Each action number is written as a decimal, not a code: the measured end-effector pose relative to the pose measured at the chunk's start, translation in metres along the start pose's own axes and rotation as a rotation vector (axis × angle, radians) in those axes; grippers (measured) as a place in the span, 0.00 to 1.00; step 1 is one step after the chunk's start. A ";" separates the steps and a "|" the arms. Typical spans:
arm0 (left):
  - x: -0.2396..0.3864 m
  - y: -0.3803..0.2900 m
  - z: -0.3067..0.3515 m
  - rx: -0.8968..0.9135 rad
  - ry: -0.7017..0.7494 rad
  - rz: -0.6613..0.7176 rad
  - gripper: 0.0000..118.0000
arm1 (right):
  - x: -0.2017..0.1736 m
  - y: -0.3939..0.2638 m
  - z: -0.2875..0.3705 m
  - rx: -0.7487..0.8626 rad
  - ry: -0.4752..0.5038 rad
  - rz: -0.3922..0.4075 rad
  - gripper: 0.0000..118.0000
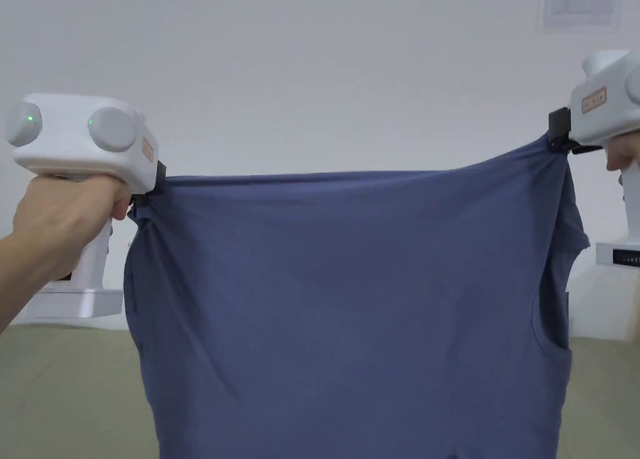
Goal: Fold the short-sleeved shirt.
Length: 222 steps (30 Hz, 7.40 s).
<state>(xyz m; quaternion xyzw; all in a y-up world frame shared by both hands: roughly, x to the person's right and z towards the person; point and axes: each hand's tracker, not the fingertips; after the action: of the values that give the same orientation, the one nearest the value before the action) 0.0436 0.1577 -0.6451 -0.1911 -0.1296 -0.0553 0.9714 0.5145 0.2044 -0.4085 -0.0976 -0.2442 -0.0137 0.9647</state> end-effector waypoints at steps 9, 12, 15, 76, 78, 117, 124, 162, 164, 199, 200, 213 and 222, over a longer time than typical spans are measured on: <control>0.008 -0.097 -0.058 -0.111 -0.026 -0.075 0.01 | 0.005 -0.117 -0.014 -0.114 0.036 0.041 0.02; 0.006 -0.160 -0.062 -0.213 -0.067 -0.076 0.01 | 0.014 -0.186 0.005 -0.204 0.059 -0.014 0.02; 0.000 -0.231 -0.049 -0.265 -0.113 -0.095 0.01 | 0.015 -0.258 0.039 -0.306 0.103 -0.017 0.02; -0.118 -0.527 0.226 -0.496 -0.179 0.128 1.00 | 0.018 -0.505 0.390 -0.498 0.101 -0.119 0.01; -0.116 -0.536 0.212 -0.540 -0.148 0.101 0.96 | 0.030 -0.514 0.380 -0.528 0.104 -0.135 0.01; -0.091 -0.448 0.134 -0.536 -0.254 -0.009 0.02 | 0.029 -0.441 0.267 -0.581 0.191 -0.047 0.04; -0.073 -0.422 0.049 -0.571 -0.264 -0.019 0.02 | 0.024 -0.433 0.169 -0.636 0.185 0.007 0.04; -0.065 -0.485 0.037 -0.630 -0.196 0.063 0.99 | 0.051 -0.496 0.220 -0.699 0.132 -0.180 0.01; -0.049 -0.485 0.041 -0.665 -0.170 0.038 0.91 | 0.051 -0.501 0.218 -0.709 0.132 -0.174 0.01; -0.054 -0.460 0.075 -0.639 -0.230 0.050 0.07 | 0.059 -0.502 0.230 -0.708 0.133 -0.204 0.05; -0.053 -0.459 0.079 -0.642 -0.229 0.048 0.07 | 0.060 -0.501 0.233 -0.713 0.136 -0.224 0.05; -0.079 -0.465 0.142 -0.628 -0.229 0.065 0.07 | 0.070 -0.483 0.305 -0.683 0.147 -0.237 0.05; -0.091 -0.494 0.201 -0.638 -0.240 0.058 0.07 | 0.079 -0.505 0.363 -0.729 0.143 -0.267 0.05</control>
<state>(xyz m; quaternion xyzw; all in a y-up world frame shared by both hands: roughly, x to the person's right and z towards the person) -0.1677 -0.2144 -0.3142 -0.4941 -0.2135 -0.0427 0.8417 0.3767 -0.2180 0.0330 -0.4000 -0.1658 -0.2314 0.8712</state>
